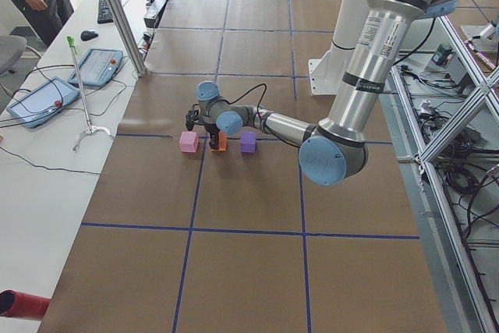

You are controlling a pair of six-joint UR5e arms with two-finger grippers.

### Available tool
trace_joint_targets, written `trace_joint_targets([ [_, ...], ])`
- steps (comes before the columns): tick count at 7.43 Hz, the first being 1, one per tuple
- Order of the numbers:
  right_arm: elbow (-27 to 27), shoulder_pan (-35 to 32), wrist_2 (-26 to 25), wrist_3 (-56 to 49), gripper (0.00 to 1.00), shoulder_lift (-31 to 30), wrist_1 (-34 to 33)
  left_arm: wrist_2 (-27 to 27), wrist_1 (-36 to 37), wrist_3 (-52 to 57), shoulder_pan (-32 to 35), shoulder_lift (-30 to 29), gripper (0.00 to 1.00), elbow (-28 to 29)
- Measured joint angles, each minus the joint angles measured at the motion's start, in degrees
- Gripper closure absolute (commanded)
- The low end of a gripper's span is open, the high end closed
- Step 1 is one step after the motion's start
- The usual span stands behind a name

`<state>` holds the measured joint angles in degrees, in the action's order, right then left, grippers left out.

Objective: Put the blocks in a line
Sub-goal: 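Lower the orange cube between the pink and purple cubes, left gripper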

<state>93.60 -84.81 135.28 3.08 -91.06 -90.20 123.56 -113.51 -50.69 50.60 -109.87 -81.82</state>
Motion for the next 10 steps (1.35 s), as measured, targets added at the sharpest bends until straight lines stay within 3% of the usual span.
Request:
trace_joint_targets([
  [6,0.0,0.0,0.0,0.0,0.0,0.0,0.0,-0.3,0.1,0.3,-0.1,1.1,0.53,-1.2],
  [7,0.0,0.0,0.0,0.0,0.0,0.0,0.0,-0.3,0.1,0.3,-0.1,1.4,0.33,-1.2],
  [8,0.0,0.0,0.0,0.0,0.0,0.0,0.0,-0.3,0.1,0.3,0.0,1.6,0.02,-1.3],
  [10,0.0,0.0,0.0,0.0,0.0,0.0,0.0,-0.3,0.1,0.3,-0.1,1.8,0.0,-1.2],
])
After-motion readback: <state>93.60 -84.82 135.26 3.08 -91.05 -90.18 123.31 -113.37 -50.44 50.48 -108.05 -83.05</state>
